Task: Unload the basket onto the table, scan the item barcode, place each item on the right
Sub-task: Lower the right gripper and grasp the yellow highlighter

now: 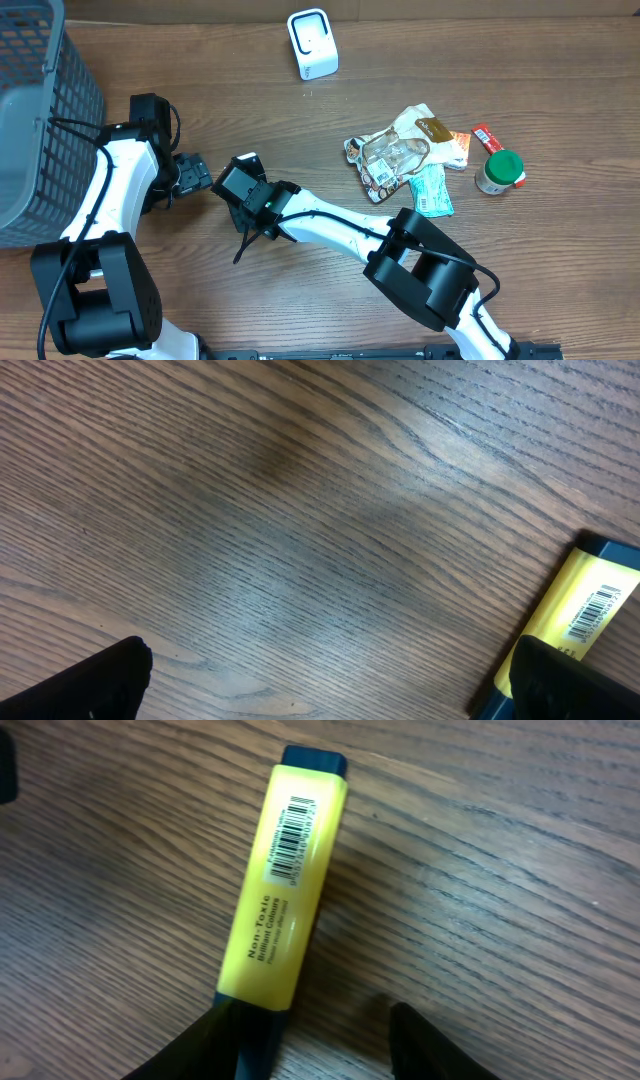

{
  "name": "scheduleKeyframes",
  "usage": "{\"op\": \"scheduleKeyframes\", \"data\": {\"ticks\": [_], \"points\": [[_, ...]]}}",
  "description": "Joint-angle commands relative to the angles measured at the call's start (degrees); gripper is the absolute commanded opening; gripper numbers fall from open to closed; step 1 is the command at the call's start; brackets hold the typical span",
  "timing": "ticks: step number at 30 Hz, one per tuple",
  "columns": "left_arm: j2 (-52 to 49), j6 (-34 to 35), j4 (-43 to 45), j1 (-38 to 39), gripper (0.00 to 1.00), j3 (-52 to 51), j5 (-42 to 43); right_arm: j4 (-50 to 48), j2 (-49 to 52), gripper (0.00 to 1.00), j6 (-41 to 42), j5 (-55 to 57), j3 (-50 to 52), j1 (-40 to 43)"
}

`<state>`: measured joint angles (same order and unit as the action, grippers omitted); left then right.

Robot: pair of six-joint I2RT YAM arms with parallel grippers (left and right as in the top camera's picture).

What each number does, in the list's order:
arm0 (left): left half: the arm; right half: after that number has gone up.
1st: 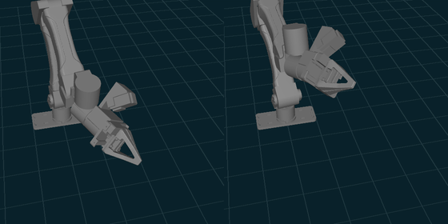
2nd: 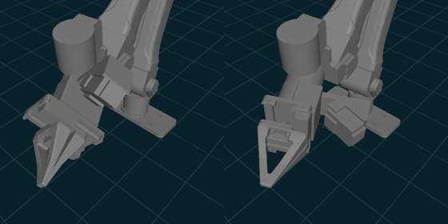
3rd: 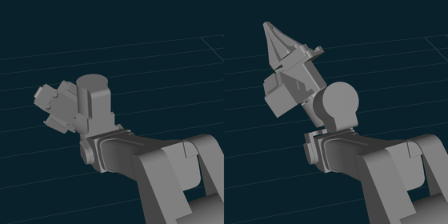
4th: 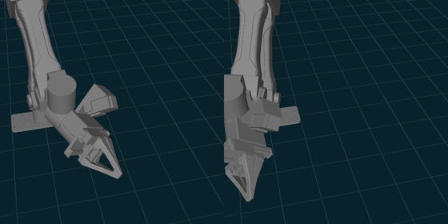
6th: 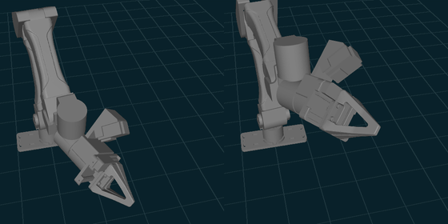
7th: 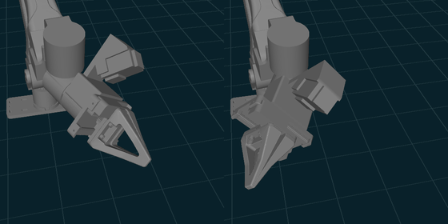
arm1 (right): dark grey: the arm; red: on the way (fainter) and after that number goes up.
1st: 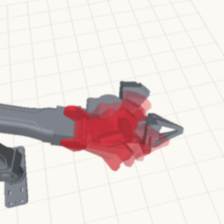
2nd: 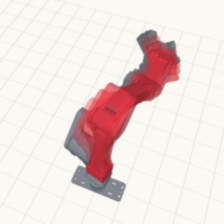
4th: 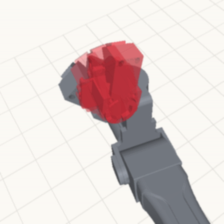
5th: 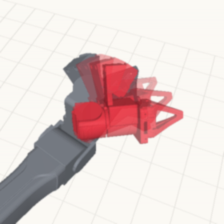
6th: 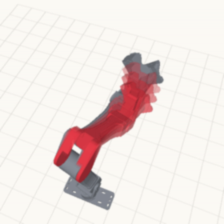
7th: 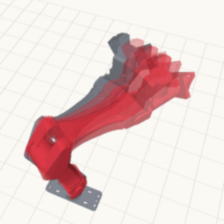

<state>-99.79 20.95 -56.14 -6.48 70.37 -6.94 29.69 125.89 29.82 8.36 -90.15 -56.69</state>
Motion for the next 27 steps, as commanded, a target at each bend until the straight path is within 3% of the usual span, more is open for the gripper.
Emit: {"op": "scheduleKeyframes", "data": {"ticks": [1,14,27], "points": [[-0.2,-0.6,-0.1,0.1,1.00,-0.2,-0.5,0.5,-1.5,0.49,0.2,1.0,0.1,1.3],[-0.2,-0.6,-0.1,0.1,1.00,-0.2,-0.5,1.1,-5.3,0.43,0.2,-5.9,0.1,3.4],[-0.2,-0.6,-0.1,0.1,1.00,-0.2,-0.5,-2.6,0.5,0.43,0.2,-5.5,0.1,0.5]]}}
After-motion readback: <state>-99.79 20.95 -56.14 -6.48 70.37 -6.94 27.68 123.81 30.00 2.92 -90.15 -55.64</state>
